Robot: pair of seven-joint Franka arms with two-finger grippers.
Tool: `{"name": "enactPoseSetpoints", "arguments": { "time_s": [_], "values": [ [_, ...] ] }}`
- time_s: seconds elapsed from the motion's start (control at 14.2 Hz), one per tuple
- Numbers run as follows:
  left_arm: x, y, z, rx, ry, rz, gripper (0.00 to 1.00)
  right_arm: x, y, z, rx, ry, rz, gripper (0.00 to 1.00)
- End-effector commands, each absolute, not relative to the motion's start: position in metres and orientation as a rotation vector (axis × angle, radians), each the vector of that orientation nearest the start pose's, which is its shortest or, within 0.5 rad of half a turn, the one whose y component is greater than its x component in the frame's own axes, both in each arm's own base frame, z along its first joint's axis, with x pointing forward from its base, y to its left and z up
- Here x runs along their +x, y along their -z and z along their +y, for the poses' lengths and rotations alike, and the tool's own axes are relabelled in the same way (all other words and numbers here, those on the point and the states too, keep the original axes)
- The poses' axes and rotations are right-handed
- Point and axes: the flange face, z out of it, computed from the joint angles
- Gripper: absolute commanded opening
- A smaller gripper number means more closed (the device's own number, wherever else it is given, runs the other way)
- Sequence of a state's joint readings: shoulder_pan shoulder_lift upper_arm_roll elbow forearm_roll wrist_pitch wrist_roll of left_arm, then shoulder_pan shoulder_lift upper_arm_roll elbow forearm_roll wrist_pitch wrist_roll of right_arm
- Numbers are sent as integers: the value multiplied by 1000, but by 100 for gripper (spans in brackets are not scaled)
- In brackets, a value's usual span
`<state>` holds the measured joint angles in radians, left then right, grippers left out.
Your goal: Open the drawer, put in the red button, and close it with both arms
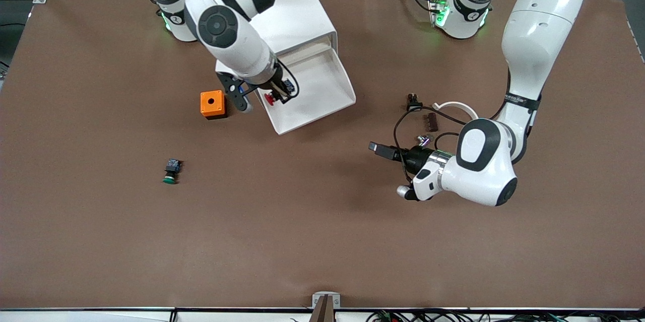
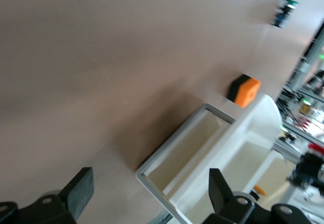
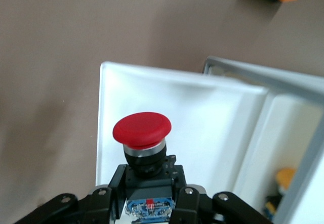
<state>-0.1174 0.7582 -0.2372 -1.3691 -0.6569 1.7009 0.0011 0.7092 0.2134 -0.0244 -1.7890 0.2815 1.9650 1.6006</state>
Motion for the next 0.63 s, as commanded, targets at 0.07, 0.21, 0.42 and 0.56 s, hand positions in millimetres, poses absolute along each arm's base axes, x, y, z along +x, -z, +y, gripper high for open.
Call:
{"name": "enactPoseSetpoints", "arguments": {
  "time_s": [0.07,0.21,0.42,0.56],
  "values": [
    [642,-296,-259,2623,637,-199,100,463,-412,424,-2550,-455,1574,17],
    [639,-308,-279,2809,593,-215,100,456,-402,434,-2568,-466,1564,16],
    [635,-308,-296,2988,526,-58,100,454,-391,437,-2587,-480,1562,17],
    [637,-310,-305,3053,445,186,100,447,-377,449,-2607,-481,1546,17]
  ]
}}
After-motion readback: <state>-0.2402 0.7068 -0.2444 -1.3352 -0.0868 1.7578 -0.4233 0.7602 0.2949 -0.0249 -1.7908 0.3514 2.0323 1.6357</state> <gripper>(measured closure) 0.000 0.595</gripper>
